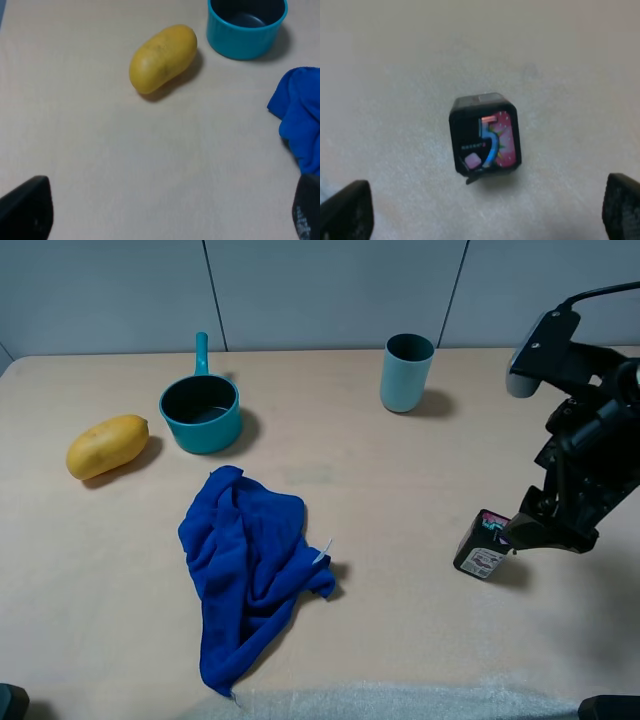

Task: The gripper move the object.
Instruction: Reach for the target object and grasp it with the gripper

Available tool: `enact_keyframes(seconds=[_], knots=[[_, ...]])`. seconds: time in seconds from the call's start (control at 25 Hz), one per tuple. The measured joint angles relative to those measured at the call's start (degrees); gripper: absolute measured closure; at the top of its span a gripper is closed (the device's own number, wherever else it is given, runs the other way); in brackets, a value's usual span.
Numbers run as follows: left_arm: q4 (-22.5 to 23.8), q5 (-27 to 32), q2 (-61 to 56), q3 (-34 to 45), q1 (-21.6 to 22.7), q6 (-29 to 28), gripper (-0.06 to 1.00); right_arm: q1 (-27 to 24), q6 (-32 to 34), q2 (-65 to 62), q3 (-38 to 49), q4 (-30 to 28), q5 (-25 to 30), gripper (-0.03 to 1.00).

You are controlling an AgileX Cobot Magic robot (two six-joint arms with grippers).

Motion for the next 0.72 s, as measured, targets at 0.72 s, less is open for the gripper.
enact_keyframes(seconds=[0.72], knots=[[0.0, 0.0, 0.0, 0.0, 0.0, 0.0, -0.02, 0.0, -0.42, 13.24, 0.13, 0.05, -5.62, 0.27]])
